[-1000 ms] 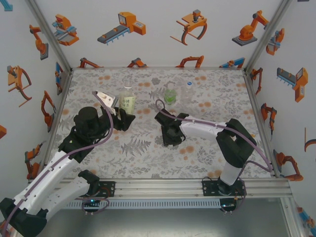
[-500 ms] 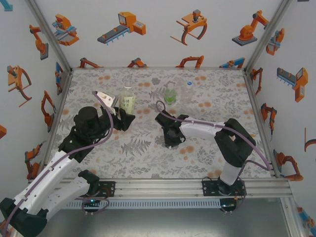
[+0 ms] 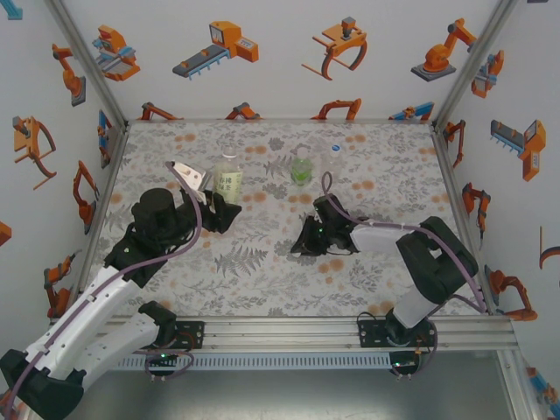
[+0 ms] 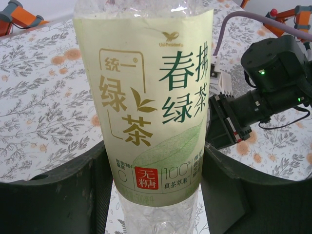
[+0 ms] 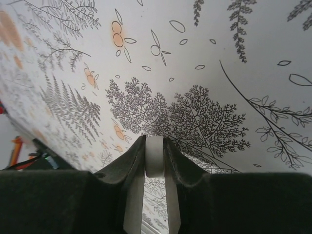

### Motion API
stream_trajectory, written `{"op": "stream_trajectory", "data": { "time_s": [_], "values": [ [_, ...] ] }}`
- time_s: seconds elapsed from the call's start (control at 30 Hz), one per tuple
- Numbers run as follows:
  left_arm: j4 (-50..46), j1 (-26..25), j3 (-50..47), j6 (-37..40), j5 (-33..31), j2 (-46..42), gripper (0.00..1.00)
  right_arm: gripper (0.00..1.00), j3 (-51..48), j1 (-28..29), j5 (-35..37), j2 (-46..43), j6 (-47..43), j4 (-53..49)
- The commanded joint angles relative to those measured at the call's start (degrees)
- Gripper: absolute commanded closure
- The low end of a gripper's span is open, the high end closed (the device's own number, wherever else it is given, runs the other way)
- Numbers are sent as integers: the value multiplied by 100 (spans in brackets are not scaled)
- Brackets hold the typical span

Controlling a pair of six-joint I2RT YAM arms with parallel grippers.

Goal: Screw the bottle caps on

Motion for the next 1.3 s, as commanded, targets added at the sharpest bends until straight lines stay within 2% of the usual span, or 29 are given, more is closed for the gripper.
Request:
{"op": "stream_trajectory", "data": {
  "time_s": [0.0, 0.2, 0.4, 0.53, 0.73, 1.0, 1.27],
  "values": [
    [115, 53, 154, -107, 115, 28, 100, 71, -414, -73, 91, -55, 234, -155],
    [142, 60, 152, -123, 117, 58, 100, 66, -387, -115, 621, -618, 37, -1340],
    [181, 62, 152, -140, 176, 104, 100, 65, 253, -54, 1213, -1018, -310, -2460],
    [156, 69, 169, -149, 174, 130, 100, 65, 913, 293, 1769, -957, -744, -3152],
    [74, 85, 152, -148, 155, 65, 100, 59, 2023, 1023, 2843, -240, -1309, -4224],
    [-22, 88, 82, -110, 19, -117, 100, 56, 2471, 1301, 3176, 314, -1390, -4021],
    [-53, 97, 55, -61, -25, -176, 100, 52, 2518, 1316, 2778, 631, -1400, -3741]
  ]
}}
